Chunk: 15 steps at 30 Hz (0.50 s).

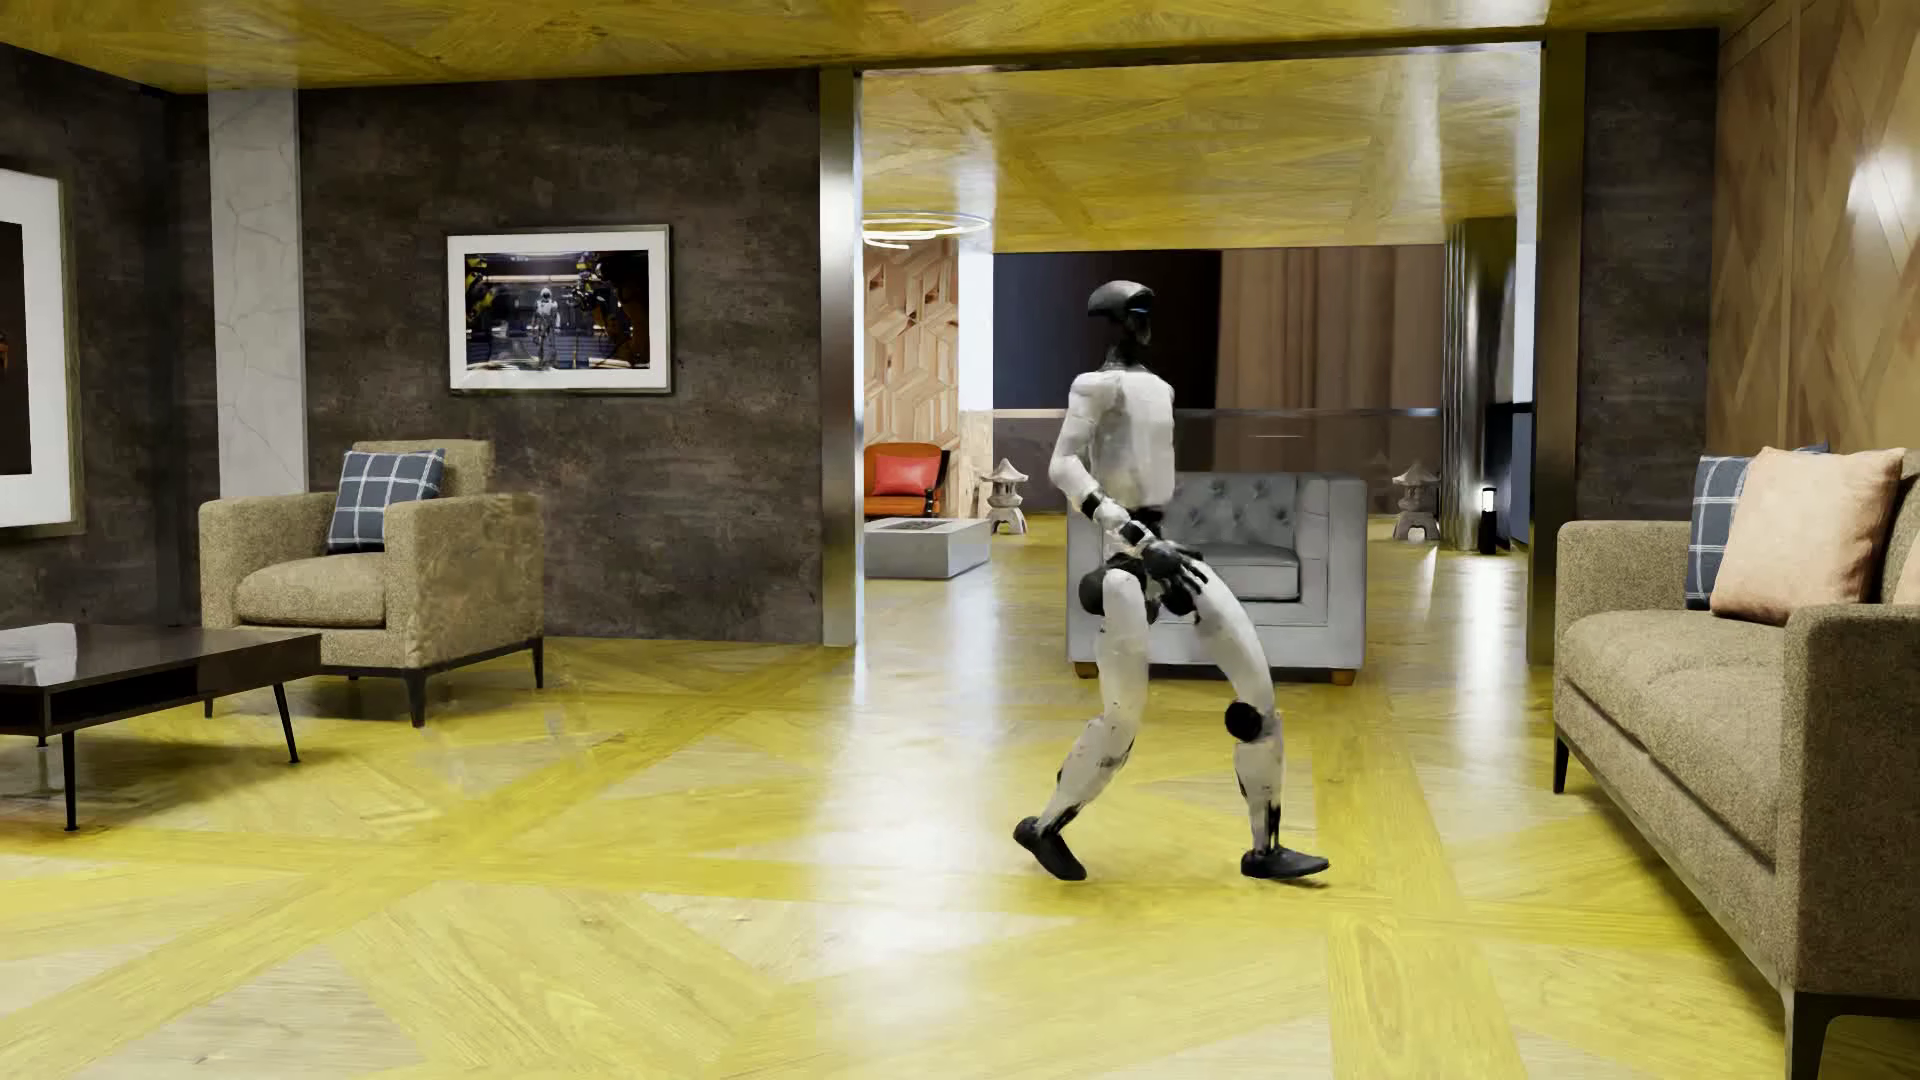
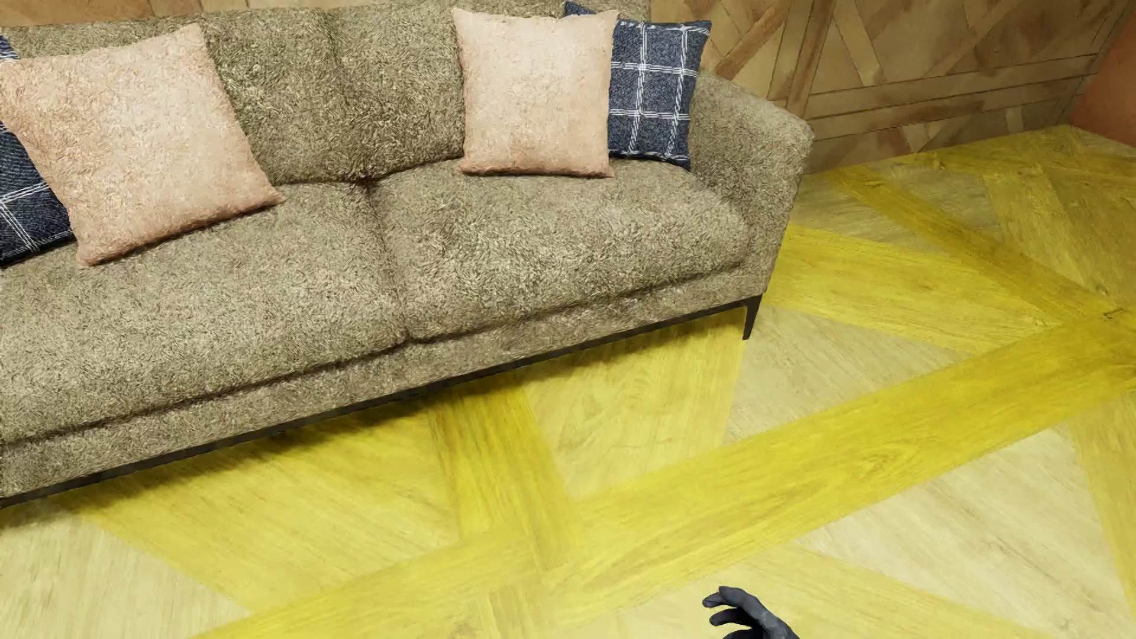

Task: Walk towards the coffeetable

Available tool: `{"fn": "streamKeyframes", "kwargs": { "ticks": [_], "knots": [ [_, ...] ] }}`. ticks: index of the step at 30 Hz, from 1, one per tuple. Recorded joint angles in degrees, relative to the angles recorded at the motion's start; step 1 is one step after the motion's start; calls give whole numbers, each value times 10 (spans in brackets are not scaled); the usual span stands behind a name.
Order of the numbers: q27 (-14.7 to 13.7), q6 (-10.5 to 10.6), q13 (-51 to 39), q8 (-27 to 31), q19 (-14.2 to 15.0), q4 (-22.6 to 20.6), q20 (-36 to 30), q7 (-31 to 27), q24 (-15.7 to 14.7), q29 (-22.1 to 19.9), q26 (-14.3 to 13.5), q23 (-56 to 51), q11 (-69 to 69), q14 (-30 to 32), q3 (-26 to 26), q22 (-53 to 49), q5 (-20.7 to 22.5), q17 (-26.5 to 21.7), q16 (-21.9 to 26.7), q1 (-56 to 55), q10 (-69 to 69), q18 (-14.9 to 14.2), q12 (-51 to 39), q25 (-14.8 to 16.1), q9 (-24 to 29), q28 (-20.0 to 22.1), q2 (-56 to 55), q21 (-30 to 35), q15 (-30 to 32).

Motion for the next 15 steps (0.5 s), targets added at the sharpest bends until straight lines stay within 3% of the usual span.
{"fn": "streamKeyframes", "kwargs": {
  "ticks": [1, 2, 3, 5, 7, 8, 9, 11, 14, 15],
  "knots": [
    [0, 0, 8, 0, 0, 0, -13, 0, 0, 0, 0, 0, 12, 28, 17, -6, -28, 1, 2, 7, 21, 0, 8, 0, 2, 0, 25, -7, -2],
    [0, 5, 16, 0, 0, 6, -30, 0, 0, 0, 0, 10, 21, 105, 25, 1, -45, 2, 2, -22, 76, 0, 7, 0, -13, 0, 30, 2, 6],
    [0, -4, 39, 0, 0, -5, -38, 0, 0, 0, 0, 22, 45, 158, 24, 13, -83, 20, -7, -31, 130, 0, 3, 0, -18, 0, 29, -34, 26],
    [0, -9, 21, 0, 0, -13, -34, 0, 0, 0, 0, 146, 112, 125, 10, 50, -100, 41, 0, -31, 203, 0, -42, 0, -2, 0, 18, 6, 100],
    [0, -12, 8, 0, 0, -20, -26, 0, 0, 0, 0, 236, 157, 65, 10, 19, -118, 36, 7, 9, 208, 0, -76, 0, 10, 0, -38, 82, 233],
    [0, -11, 11, 0, 0, -16, -12, 0, 0, 0, 0, 262, 142, 53, -2, -8, -118, 35, 15, 33, 199, 0, -90, 0, 17, 0, -57, 98, 267],
    [0, -7, 22, 0, 0, -14, -1, 0, 0, 0, 0, 278, 117, 41, -25, -38, -113, 31, 26, 49, 190, 0, -99, 0, 22, 0, -68, 105, 294],
    [0, -11, 57, 0, 0, -20, 53, 0, 0, 0, 0, 276, 115, 19, -40, -92, -117, 16, 48, 75, 175, 0, -114, 0, 22, 0, -113, 88, 455],
    [0, -23, 80, 0, 0, -28, 176, 0, 0, 0, 0, 271, 77, -7, -51, -108, -130, -1, 61, 114, 166, 0, -116, 0, 15, 0, -122, 60, 463],
    [0, -29, 84, 0, 0, -27, 209, 0, 0, 0, 0, 239, 56, -12, -60, -106, -132, -20, 67, 123, 167, 0, -117, 0, 17, 0, -114, 92, 463]
  ]
}}
